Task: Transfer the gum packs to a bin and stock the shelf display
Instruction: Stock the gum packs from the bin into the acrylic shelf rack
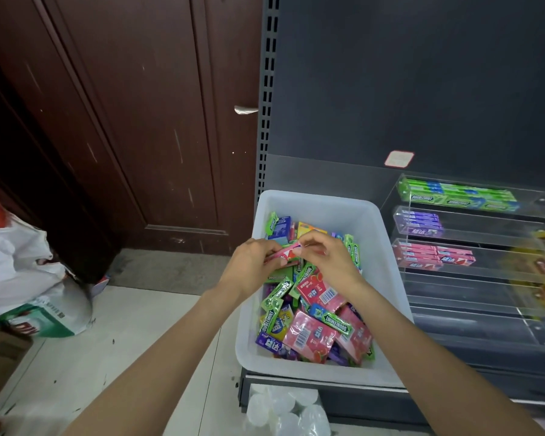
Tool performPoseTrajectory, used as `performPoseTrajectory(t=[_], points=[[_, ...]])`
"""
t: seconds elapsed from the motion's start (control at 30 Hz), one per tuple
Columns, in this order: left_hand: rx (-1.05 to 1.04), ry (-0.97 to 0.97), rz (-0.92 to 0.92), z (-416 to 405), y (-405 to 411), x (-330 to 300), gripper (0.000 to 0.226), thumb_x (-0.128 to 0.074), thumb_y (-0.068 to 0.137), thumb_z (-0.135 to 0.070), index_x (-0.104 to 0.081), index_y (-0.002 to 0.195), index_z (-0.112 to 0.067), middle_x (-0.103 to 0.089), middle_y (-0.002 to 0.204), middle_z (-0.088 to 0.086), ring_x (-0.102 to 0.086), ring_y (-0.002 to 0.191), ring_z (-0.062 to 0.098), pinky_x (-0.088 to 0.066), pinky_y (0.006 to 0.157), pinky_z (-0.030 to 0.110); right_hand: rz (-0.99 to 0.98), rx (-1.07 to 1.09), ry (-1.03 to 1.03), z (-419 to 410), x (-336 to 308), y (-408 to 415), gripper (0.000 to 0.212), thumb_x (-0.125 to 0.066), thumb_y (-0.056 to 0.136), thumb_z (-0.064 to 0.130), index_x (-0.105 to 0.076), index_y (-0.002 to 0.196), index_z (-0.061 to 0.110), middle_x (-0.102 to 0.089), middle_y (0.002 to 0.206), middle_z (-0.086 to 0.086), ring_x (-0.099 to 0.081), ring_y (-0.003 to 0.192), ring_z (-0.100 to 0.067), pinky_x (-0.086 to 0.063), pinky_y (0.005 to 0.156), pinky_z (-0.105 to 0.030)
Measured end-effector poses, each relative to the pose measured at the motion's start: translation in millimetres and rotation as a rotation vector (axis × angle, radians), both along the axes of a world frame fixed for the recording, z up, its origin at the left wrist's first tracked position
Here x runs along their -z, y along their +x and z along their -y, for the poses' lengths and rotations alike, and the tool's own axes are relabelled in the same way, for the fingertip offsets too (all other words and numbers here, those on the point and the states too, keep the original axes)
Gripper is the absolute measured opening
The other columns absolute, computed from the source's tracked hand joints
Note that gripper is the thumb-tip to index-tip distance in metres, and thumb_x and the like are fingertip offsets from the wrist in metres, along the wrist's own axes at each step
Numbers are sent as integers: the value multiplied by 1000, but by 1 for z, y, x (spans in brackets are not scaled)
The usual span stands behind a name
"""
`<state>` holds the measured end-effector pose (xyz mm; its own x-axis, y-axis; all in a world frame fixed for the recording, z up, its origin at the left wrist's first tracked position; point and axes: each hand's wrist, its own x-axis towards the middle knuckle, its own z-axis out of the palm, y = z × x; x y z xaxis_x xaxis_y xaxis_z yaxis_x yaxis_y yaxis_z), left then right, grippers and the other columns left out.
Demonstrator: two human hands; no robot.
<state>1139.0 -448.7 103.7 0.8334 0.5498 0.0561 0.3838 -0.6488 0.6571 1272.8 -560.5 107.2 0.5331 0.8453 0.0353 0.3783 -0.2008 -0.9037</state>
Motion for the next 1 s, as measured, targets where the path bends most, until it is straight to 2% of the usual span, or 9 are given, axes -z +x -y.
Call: performPoseTrajectory(t=[0.1,0.23,0.37,0.43,0.5,0.67,0.77,0.9,1.0], points=[[-77,11,34,-7,-4,-1,16,-61,89,-23,-68,96,-10,-67,86,5,-59,76,18,-47,67,30,60,34,-92,-1,9,5,21,-64,88,23,-66,109,20,-67,107,3,-60,96,-7,-43,89,-18],[-168,-38,76,-14,-13,-1,15,-62,89,-24,-68,94,-11,-61,74,-5,-50,60,4,-36,51,13,237,20,-333,-6,23,10,45,-66,86,11,-53,129,13,-61,121,-6,-57,108,-17,-42,94,-25],[-164,-73,67,-16,-18,0,16,-62,89,-26,-68,97,-13,-67,81,-3,-58,70,10,-40,58,14,360,-12,-424,-19,36,7,48,-67,83,6,-53,127,17,-60,124,-5,-57,114,-20,-48,97,-36],[-166,-87,70,-18,-19,0,15,-62,89,-26,-69,96,-14,-69,84,0,-60,72,12,-40,58,15,390,2,-441,-24,38,6,46,-69,82,6,-55,124,17,-62,120,-4,-58,110,-19,-50,93,-34],[-163,-94,67,-19,-20,0,15,-62,89,-25,-69,97,-15,-69,86,-2,-56,68,6,-38,56,11,392,2,-443,-26,37,6,41,-70,81,8,-58,119,15,-63,114,-4,-59,103,-17,-50,88,-30],[-163,-114,80,-20,-21,-1,16,-62,89,-25,-69,98,-14,-66,83,-6,-54,68,1,-38,56,5,257,24,-362,-21,30,8,35,-71,80,8,-62,114,5,-60,99,-2,-53,86,-11,-39,76,-16],[-154,-146,117,-18,-17,-5,14,-62,89,-24,-69,96,-13,-63,79,-9,-55,69,-2,-39,59,3,205,71,-281,-11,19,12,34,-70,80,2,-64,113,3,-58,95,3,-54,85,-12,-47,84,-26],[-148,-196,143,-10,-2,-14,11,-61,89,-23,-68,94,-16,-66,82,-7,-58,72,1,-38,56,4,102,164,-207,13,6,28,25,-67,81,-1,-70,101,13,-65,105,-2,-63,88,-17,-53,80,-31],[-107,-251,163,5,22,-26,8,-61,89,-16,-67,94,-17,-66,84,-5,-60,73,8,-42,60,7,-88,271,-105,34,-9,39,28,-63,82,-7,-67,87,21,-67,95,-2,-65,87,-15,-56,70,-27]])
